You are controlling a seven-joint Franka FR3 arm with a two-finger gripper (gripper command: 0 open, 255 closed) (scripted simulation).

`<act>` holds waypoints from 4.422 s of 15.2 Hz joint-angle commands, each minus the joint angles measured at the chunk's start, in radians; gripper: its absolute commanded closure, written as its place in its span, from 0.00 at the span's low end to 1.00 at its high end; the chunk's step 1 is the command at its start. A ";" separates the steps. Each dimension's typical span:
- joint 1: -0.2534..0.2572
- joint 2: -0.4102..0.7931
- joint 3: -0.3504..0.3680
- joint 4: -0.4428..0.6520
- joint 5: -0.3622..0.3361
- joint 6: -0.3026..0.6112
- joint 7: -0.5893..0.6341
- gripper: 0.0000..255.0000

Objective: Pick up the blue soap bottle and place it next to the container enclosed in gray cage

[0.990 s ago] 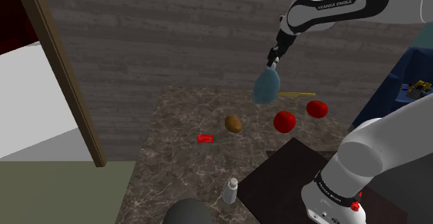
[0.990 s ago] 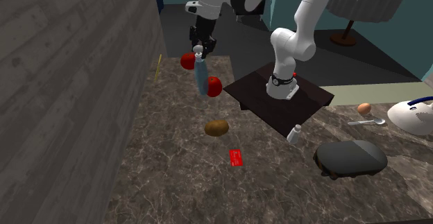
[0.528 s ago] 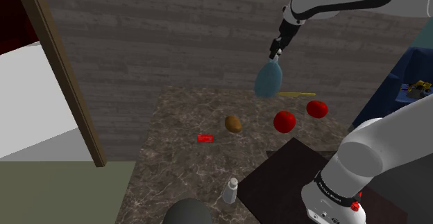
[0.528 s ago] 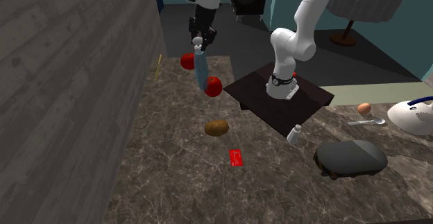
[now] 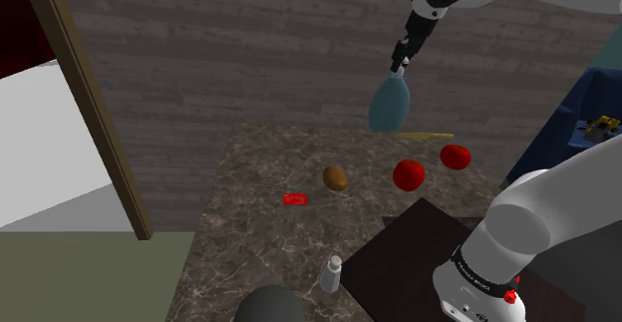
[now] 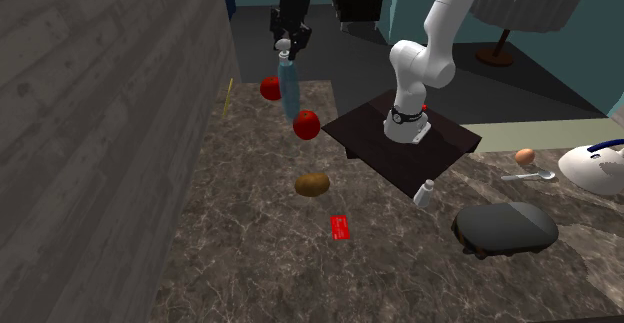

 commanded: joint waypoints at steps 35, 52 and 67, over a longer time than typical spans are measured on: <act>0.094 -0.164 0.279 0.038 0.040 -0.236 0.331 1.00; 0.190 -0.153 0.633 -0.007 0.137 -0.208 0.745 1.00; 0.178 0.161 1.047 0.223 0.041 -0.195 1.193 1.00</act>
